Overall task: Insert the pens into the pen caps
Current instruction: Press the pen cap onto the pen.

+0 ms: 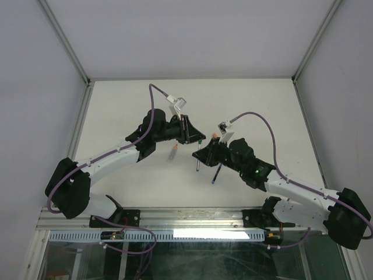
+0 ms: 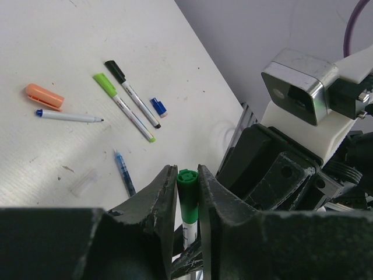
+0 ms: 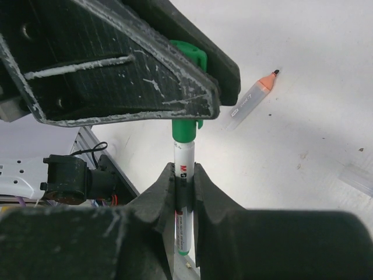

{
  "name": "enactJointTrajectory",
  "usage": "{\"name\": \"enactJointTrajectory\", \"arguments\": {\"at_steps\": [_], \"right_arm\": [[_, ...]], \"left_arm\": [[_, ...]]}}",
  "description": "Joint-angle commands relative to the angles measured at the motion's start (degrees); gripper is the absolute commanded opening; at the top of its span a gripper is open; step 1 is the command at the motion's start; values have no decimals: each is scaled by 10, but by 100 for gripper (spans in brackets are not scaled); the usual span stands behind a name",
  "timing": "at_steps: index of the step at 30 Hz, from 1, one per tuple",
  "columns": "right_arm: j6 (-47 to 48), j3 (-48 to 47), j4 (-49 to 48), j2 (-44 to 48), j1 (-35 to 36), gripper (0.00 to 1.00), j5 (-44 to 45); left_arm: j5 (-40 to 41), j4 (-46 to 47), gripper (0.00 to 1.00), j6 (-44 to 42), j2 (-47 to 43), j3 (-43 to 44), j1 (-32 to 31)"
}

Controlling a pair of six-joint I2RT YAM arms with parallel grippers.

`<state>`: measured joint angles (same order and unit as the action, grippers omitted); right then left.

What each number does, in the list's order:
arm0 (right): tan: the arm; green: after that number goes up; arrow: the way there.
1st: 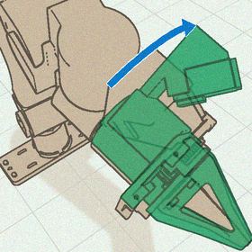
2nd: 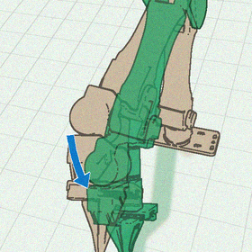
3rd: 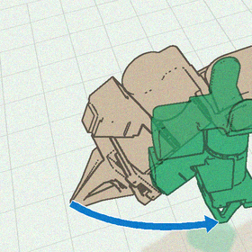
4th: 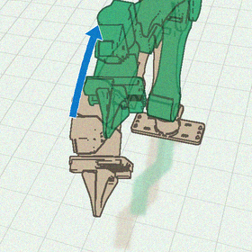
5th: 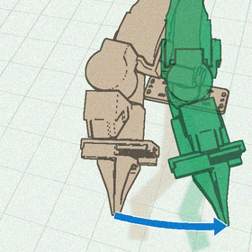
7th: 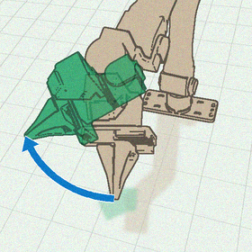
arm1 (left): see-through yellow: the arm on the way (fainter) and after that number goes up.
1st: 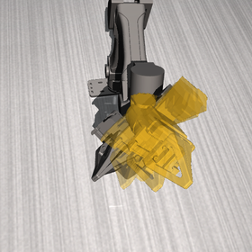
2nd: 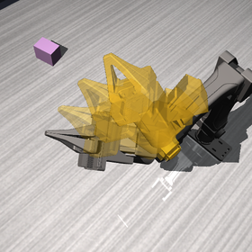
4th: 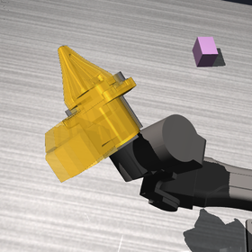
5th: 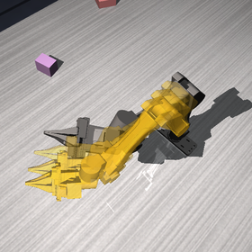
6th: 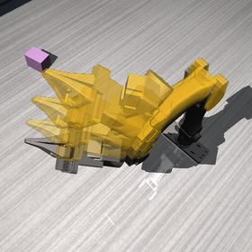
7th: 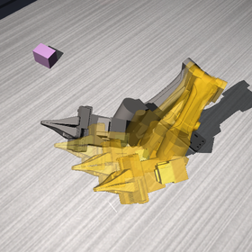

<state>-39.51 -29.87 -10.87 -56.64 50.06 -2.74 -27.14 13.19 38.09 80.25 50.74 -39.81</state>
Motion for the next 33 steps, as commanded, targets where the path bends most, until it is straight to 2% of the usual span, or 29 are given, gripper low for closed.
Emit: {"name": "enactJointTrajectory", "arguments": {"at_steps": [1, 5, 9, 12, 14, 20, 23, 28, 33], "right_arm": [[4, -32, -38, -5, -2, 0, 11], [7, -36, -40, -9, -2, 0, 15], [16, -46, -30, -14, -3, 0, 37], [29, -56, -26, -13, -6, 0, 58], [41, -49, -60, -1, -6, 0, 75], [78, -62, -81, 16, -23, 0, 127], [105, -78, -93, 12, -47, 0, 120], [114, -118, -130, -21, -117, 0, 56], [139, -167, -150, -56, -150, 0, 27]], "left_arm": [[-6, 11, 17, -18, -9, 3, -7], [2, -2, 0, -22, -16, 2, -6], [13, -20, 0, -22, -19, 8, -7], [57, -58, 0, -25, -26, 17, -12], [75, -69, 0, -27, -31, 17, -16], [102, -76, 0, -20, -45, -2, -33], [132, -82, 0, -13, -47, -12, -54], [179, -85, 0, -1, -61, -36, -90], [183, -78, 0, 10, -52, -49, -122]]}}
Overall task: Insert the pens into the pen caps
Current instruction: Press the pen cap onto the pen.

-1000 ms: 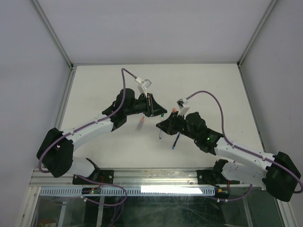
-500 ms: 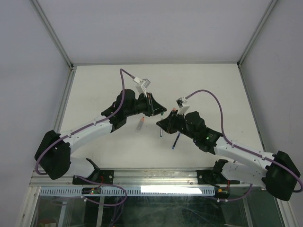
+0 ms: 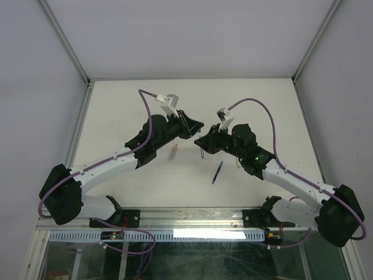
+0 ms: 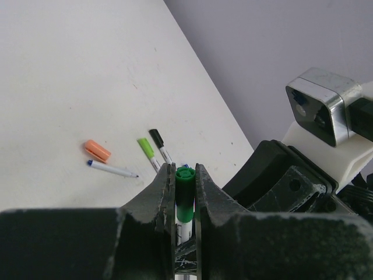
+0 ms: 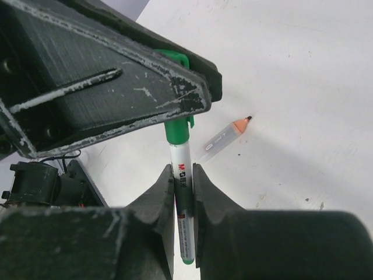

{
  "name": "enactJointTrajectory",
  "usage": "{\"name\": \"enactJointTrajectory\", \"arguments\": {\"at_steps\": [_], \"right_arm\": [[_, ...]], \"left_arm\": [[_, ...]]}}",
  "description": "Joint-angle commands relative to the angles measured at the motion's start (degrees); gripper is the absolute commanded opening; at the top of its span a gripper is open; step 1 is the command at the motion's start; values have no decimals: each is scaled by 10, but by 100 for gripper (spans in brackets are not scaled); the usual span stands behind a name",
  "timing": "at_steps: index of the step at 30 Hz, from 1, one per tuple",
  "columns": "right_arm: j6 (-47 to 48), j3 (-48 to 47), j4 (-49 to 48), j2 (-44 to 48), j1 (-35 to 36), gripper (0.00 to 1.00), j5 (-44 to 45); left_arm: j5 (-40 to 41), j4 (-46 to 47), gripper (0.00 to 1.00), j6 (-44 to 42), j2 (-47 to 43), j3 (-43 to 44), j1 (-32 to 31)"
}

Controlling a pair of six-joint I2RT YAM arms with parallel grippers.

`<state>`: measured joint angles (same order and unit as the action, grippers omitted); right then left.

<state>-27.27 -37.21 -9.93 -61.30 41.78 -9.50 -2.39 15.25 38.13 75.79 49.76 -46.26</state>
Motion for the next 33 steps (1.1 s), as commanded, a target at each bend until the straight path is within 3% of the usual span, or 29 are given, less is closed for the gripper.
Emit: {"name": "enactJointTrajectory", "arguments": {"at_steps": [1, 18, 23, 33], "right_arm": [[17, -104, -164, -16, -76, 0, 86], [115, -320, -192, -149, -104, 0, 1], [124, -289, -145, -127, -104, 0, -4], [72, -89, -106, -9, -103, 0, 14]], "left_arm": [[-64, -95, 0, 12, -6, -45, -62], [-98, -92, 0, -1, 19, -58, -76], [-73, -103, 0, -10, 10, -57, -75], [-60, -134, 0, -59, 8, -43, -70]]}}
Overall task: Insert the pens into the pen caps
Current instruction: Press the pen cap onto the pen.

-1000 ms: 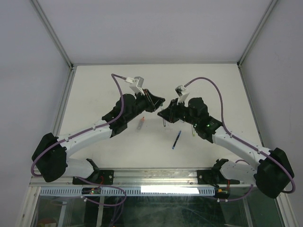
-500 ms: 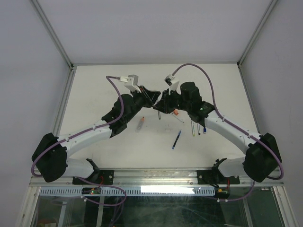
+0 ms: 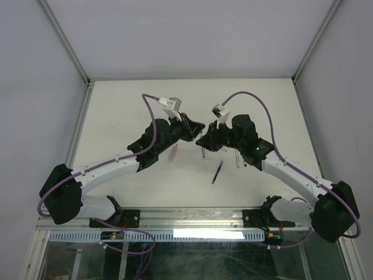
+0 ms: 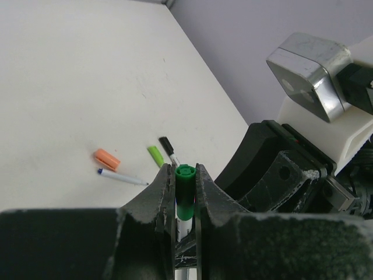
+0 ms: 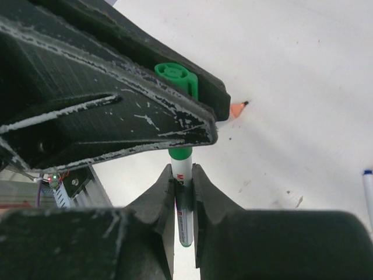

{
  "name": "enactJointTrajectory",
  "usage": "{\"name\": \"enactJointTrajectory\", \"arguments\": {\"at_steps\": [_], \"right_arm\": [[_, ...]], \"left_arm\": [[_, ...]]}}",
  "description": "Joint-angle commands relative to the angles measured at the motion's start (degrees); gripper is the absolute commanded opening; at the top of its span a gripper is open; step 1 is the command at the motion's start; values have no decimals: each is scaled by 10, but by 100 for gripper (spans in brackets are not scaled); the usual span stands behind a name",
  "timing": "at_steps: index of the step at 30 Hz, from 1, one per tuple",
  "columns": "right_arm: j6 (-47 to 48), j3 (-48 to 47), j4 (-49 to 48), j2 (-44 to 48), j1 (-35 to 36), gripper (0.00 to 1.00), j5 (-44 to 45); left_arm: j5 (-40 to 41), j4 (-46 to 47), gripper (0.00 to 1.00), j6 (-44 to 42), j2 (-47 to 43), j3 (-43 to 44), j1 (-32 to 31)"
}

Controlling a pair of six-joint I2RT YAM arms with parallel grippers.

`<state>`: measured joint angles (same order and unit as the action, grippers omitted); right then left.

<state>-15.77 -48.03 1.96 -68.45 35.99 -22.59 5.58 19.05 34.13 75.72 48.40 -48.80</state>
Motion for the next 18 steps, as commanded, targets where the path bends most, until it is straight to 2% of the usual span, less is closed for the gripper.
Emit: {"name": "enactJointTrajectory", "arguments": {"at_steps": [1, 8, 15, 18], "right_arm": [[-59, 46, -233, 69, -45, 0, 143], [-163, 196, -279, 119, -41, 0, 142], [-198, 241, -265, 128, -12, 0, 145], [-202, 245, -258, 120, 4, 0, 146]], "left_arm": [[-139, -171, 0, -20, 10, -33, -45], [-149, -145, 2, -2, 19, -58, -45], [-159, -133, 13, 3, 38, -53, -45], [-158, -132, 22, 5, 41, -48, -44]]}}
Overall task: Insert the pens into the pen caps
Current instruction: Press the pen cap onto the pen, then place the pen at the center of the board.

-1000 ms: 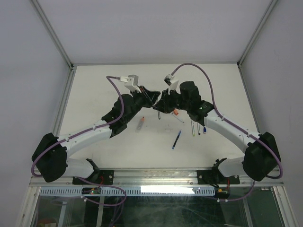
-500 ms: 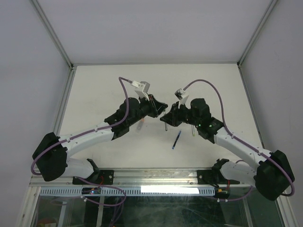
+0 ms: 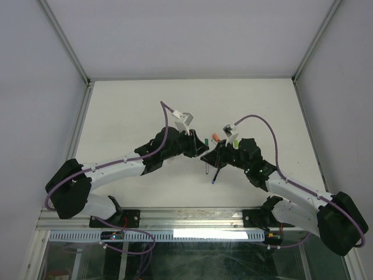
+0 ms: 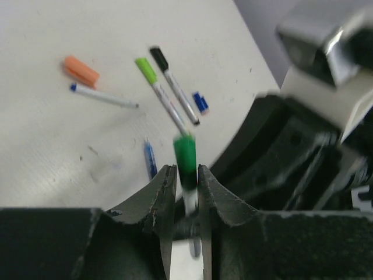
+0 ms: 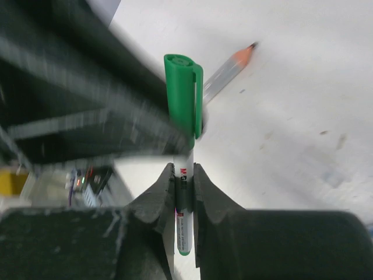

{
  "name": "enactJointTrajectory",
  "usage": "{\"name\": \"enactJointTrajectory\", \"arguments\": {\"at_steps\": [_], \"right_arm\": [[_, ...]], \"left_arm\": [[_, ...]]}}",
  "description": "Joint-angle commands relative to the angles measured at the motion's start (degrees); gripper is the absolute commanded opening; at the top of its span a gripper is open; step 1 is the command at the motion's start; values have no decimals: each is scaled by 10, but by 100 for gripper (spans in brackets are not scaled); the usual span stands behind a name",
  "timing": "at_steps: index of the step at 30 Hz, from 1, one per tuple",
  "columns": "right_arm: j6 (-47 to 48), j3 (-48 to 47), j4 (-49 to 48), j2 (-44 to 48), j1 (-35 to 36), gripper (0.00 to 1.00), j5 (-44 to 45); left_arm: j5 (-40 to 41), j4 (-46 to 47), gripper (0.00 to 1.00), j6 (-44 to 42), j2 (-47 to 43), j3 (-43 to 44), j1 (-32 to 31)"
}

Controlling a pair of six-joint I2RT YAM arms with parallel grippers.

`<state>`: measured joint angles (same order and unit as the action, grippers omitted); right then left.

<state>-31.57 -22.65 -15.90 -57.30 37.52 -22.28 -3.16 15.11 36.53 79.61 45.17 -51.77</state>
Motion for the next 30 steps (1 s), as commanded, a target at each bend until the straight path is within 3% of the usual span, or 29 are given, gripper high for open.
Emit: {"name": "enactJointTrajectory", "arguments": {"at_steps": [1, 7, 13, 23, 30], "right_arm": [[-45, -9, -78, 4, -6, 0, 144], [-80, 1, -66, -5, 21, 0, 174], [-89, -3, -16, 19, 31, 0, 197], [-11, -80, 183, 66, 29, 0, 240], [103, -192, 375, 12, 16, 0, 222]], "left_arm": [[-72, -92, 24, -17, 4, -15, -12], [-110, -68, 35, -3, 5, -3, 28], [-132, -82, 38, -20, -11, 28, 79], [-72, -180, 42, -100, -25, 77, 122], [-31, -192, 51, -123, -31, 99, 142]]}}
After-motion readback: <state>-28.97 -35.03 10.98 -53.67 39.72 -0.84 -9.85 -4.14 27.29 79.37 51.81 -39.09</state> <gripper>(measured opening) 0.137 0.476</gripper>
